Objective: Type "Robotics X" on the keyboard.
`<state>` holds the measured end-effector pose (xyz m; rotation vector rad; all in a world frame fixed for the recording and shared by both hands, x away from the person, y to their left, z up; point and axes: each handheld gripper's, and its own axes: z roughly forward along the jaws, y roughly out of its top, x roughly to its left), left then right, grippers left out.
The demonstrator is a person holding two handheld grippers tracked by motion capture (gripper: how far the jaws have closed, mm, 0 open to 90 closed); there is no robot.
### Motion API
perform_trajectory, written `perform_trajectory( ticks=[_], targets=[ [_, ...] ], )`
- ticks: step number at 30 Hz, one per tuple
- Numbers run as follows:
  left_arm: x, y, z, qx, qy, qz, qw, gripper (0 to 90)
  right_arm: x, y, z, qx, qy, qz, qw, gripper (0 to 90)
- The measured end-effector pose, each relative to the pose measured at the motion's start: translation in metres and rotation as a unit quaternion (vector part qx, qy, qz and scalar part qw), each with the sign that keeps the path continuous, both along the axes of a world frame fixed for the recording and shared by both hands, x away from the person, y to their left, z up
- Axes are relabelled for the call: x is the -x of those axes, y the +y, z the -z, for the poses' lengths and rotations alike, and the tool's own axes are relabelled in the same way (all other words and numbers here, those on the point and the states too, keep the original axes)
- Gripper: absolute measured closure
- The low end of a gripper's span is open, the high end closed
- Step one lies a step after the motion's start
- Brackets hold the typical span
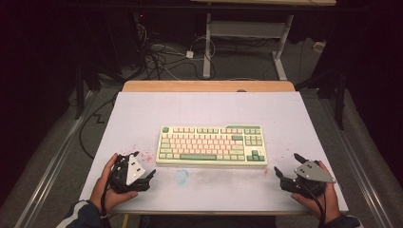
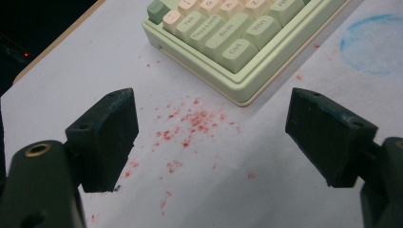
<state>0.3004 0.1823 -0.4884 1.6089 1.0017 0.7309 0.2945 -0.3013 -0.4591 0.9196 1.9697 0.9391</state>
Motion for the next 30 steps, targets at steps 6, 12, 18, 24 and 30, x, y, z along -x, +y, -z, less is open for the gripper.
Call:
perform_trajectory(
  ticks=[6,12,18,24,30],
  targets=[
    [-0.0005,-0.0003,0.0017,0.0,0.004,-0.001,1.0,16.8,0.0011,0.0008,0.0007,0.002,0.0,-0.004,1.0,20.5],
    [0.0028,-0.0008,0.0027,-0.003,0.004,0.002,1.0,16.9,0.0042,0.0017,-0.0022,-0.005,0.0,-0.003,1.0,18.4],
    [0.0034,-0.001,0.003,-0.003,0.006,0.006,1.0,16.9,0.0045,0.004,-0.0025,0.001,-0.001,-0.006,1.0,18.0],
    [0.0032,-0.0023,0.0036,-0.005,0.008,0.006,0.9999,16.9,0.0034,0.0044,-0.0011,0.003,0.003,-0.007,1.0,17.9],
    [0.0029,-0.0028,0.0045,-0.008,0.009,0.006,0.9999,16.8,0.0039,0.0051,-0.0008,0.004,0.003,-0.008,1.0,18.1]
  ],
)
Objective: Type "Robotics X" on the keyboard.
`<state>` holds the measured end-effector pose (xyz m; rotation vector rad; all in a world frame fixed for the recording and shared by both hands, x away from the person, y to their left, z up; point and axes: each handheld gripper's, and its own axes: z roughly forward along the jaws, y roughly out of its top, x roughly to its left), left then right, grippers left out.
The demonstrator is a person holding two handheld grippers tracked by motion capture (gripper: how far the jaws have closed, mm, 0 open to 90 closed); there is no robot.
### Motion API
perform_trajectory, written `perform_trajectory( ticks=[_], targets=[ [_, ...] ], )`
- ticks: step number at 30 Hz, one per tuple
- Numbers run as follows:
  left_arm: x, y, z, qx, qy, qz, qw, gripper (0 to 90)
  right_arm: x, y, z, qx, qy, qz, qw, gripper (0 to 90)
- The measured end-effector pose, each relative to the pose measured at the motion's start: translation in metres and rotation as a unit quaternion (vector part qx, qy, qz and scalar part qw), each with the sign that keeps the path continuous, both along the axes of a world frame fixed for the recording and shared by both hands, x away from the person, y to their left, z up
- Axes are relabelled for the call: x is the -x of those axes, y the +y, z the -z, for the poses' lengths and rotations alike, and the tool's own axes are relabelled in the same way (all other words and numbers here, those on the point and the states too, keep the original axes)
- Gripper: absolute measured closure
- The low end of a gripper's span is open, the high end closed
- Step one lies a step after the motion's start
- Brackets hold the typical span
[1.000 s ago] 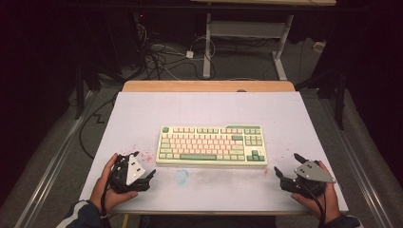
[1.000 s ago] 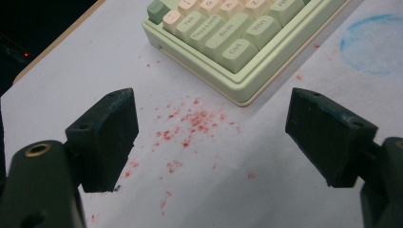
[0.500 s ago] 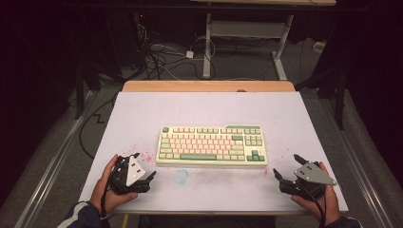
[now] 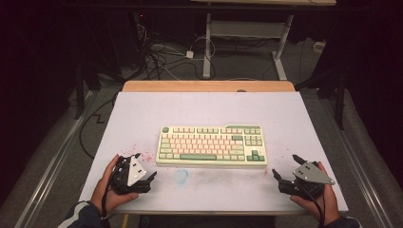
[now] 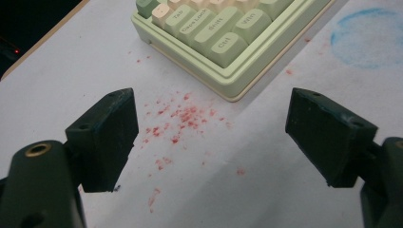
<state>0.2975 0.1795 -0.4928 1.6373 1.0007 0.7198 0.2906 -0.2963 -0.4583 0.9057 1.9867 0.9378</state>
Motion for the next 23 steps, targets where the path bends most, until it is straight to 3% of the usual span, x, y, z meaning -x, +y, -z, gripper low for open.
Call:
perform_trajectory(
  ticks=[15,23],
  targets=[
    [-0.0035,-0.0003,-0.0014,0.008,0.004,-0.001,1.0,16.8,-0.001,-0.0006,-0.0004,0.001,0.002,0.001,1.0,18.3],
    [-0.0068,-0.0009,-0.0018,0.009,0.01,0.0,0.9999,16.8,-0.0022,-0.0032,-0.001,0.001,-0.007,0.004,1.0,18.3]
  ],
)
